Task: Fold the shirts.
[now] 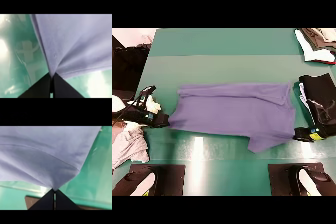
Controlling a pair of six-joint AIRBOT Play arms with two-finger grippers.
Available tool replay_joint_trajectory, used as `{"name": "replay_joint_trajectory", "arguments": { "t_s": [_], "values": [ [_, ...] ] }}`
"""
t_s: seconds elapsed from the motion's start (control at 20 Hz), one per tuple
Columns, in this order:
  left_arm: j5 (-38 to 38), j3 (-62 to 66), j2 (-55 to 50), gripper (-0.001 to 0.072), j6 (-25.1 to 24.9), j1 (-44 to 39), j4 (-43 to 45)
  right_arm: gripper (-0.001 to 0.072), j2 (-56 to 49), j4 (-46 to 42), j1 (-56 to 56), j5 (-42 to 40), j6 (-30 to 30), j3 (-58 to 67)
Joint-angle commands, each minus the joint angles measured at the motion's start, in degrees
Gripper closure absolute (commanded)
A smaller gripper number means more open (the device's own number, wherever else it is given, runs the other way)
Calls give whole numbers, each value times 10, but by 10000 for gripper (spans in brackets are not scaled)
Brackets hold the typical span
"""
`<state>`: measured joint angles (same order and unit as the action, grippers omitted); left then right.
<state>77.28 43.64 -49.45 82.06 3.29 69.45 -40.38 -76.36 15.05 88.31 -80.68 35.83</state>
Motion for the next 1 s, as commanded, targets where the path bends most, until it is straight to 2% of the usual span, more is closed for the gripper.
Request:
{"name": "replay_joint_trajectory", "arguments": {
  "t_s": [0.0,0.1,0.25,0.35,0.5,0.7,0.95],
  "values": [
    [94,2,58,685,0,0,-35,697,88,-17,0,45,-25,0],
    [68,2,58,686,0,0,-45,698,107,-12,0,34,-29,5],
    [-27,2,55,686,5,0,-42,698,92,-12,-1,-6,-29,49],
    [-84,5,49,686,8,0,-43,698,42,-12,-1,-20,-24,91],
    [-119,27,5,686,11,0,-43,698,-52,16,-8,-60,-5,150],
    [-184,88,-91,686,11,0,-43,698,-174,16,-47,-109,-5,235],
    [-223,170,-214,685,11,0,-43,698,-321,16,-75,-142,-9,346]
  ]
}}
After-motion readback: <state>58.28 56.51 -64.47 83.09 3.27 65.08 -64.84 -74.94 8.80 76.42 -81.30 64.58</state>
